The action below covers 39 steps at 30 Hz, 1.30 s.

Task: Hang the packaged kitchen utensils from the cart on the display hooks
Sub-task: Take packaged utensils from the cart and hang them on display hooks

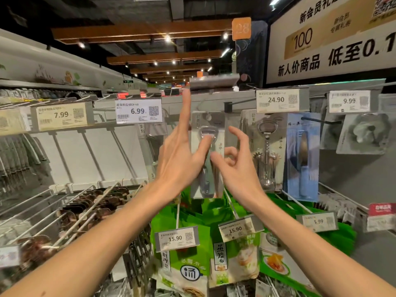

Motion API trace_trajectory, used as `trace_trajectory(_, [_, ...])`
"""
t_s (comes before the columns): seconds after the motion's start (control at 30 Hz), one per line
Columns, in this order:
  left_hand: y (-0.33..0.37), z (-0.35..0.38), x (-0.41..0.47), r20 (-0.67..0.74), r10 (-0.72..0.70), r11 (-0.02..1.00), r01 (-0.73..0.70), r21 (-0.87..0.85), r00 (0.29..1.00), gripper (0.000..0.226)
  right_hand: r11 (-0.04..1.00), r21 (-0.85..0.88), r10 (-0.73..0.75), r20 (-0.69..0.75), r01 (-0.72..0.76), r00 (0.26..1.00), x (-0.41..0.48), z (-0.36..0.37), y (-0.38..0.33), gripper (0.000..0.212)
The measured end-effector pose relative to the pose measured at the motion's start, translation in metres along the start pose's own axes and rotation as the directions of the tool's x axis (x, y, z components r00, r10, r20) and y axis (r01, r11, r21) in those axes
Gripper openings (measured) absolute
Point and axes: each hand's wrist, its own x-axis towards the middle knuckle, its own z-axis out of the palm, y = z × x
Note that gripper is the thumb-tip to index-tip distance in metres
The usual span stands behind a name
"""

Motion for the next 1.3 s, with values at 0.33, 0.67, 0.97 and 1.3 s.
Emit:
trace_trajectory(0.33, [-0.024,0.039,-0.03,0.055,-0.319,0.93,0.324,-0.176,0.946,0.05,0.975,-0.223,0.02,0.017,-0.015,1.0,0.007,0.009,0.038,0.073])
trace_trajectory(0.67, [-0.029,0.034,-0.022,0.148,-0.327,0.943,0.332,-0.01,0.933,0.046,0.943,-0.325,0.096,0.073,-0.068,0.993,0.014,0.006,0.045,0.076])
trace_trajectory(0.97, [-0.032,-0.043,-0.076,0.344,-0.215,0.936,0.092,0.34,0.914,0.029,0.944,-0.314,0.101,-0.006,-0.098,0.995,-0.075,0.004,0.047,0.021])
trace_trajectory(1.3, [-0.068,-0.2,-0.275,0.6,-0.47,0.831,0.094,0.548,0.647,0.044,0.938,-0.318,0.271,0.416,-0.14,0.868,-0.279,0.136,0.051,0.014])
